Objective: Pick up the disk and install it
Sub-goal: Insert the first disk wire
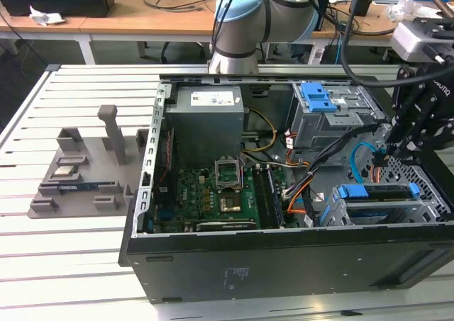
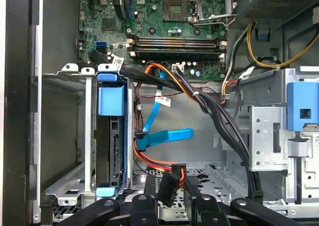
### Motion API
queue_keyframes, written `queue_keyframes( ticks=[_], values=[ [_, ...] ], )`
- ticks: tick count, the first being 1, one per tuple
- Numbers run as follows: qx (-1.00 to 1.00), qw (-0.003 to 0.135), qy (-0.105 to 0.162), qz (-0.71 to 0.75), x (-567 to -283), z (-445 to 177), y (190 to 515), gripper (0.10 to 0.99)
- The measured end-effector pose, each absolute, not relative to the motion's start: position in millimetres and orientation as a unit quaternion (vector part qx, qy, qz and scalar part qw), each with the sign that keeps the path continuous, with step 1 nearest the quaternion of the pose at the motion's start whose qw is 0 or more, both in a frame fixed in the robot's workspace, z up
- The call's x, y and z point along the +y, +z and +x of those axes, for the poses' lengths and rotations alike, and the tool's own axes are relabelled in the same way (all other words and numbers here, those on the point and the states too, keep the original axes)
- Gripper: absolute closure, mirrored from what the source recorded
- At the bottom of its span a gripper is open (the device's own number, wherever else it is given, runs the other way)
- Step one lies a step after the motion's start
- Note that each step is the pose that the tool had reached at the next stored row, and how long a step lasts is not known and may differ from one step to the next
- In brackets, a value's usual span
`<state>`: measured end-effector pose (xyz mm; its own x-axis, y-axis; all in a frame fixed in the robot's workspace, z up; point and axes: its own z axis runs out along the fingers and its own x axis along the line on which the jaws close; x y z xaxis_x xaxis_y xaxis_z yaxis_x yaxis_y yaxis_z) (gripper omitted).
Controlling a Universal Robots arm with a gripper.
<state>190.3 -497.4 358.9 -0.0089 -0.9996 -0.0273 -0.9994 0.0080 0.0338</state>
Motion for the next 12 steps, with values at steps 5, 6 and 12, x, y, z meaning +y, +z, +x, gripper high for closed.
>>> queue_keyframes(
  ticks=[5,6,12],
  values=[
    [-0.71,0.002,-0.022,0.704,-497.4,190.3,358.5,0.725],
    [-0.71,0.002,-0.022,0.704,-497.4,190.3,358.4,0.741],
    [-0.71,0.002,-0.022,0.704,-497.4,190.3,358.2,0.922]
  ],
)
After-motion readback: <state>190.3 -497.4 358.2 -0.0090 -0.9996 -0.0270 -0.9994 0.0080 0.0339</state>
